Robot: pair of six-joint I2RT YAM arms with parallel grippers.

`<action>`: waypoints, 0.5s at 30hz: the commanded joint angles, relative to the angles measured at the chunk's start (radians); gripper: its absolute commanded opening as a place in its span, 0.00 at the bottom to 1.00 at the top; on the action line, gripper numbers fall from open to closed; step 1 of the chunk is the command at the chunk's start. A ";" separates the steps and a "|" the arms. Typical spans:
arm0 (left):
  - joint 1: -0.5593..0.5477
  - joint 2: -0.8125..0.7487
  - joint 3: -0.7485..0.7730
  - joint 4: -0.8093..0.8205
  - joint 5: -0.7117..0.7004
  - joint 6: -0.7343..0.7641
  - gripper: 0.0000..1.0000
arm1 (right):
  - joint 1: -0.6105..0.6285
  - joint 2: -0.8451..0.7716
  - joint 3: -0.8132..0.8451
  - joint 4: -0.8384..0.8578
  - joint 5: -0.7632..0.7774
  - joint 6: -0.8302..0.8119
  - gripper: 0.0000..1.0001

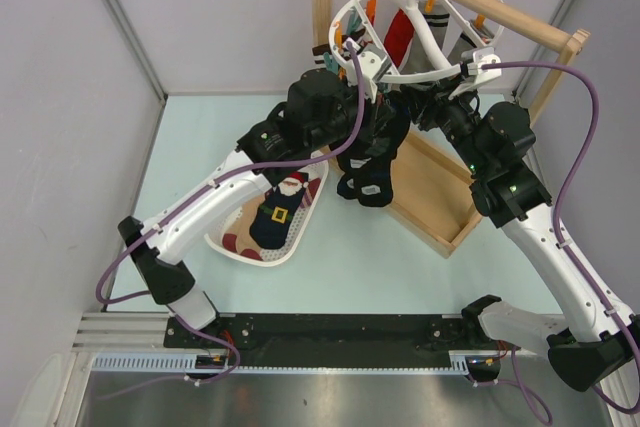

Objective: Clip the socks to the hanger
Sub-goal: Clamp the sock onto the hanger.

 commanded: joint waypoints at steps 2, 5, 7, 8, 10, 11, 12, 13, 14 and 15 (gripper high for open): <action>-0.002 -0.031 0.015 0.065 0.027 -0.028 0.00 | -0.003 -0.027 0.028 -0.001 -0.013 0.002 0.22; -0.002 -0.026 0.009 0.065 0.032 -0.031 0.01 | -0.003 -0.030 0.028 -0.001 -0.013 0.006 0.39; -0.002 -0.025 0.004 0.065 0.030 -0.033 0.01 | -0.005 -0.036 0.028 0.001 -0.013 0.011 0.52; -0.002 -0.025 0.001 0.067 0.032 -0.033 0.02 | -0.005 -0.038 0.028 0.001 -0.010 0.013 0.57; -0.002 -0.023 -0.004 0.070 0.032 -0.033 0.04 | -0.005 -0.044 0.028 0.003 -0.007 0.014 0.68; -0.002 -0.021 -0.005 0.073 0.030 -0.033 0.05 | -0.006 -0.047 0.028 0.003 -0.006 0.016 0.71; -0.002 -0.021 -0.010 0.074 0.027 -0.031 0.08 | -0.008 -0.050 0.028 0.001 -0.006 0.017 0.76; -0.002 -0.018 -0.011 0.076 0.023 -0.031 0.11 | -0.010 -0.058 0.028 -0.001 -0.006 0.017 0.78; -0.002 -0.020 -0.016 0.079 0.019 -0.031 0.14 | -0.010 -0.062 0.028 -0.001 -0.004 0.014 0.80; -0.002 -0.018 -0.022 0.081 0.013 -0.031 0.20 | -0.011 -0.067 0.028 -0.001 -0.006 0.013 0.82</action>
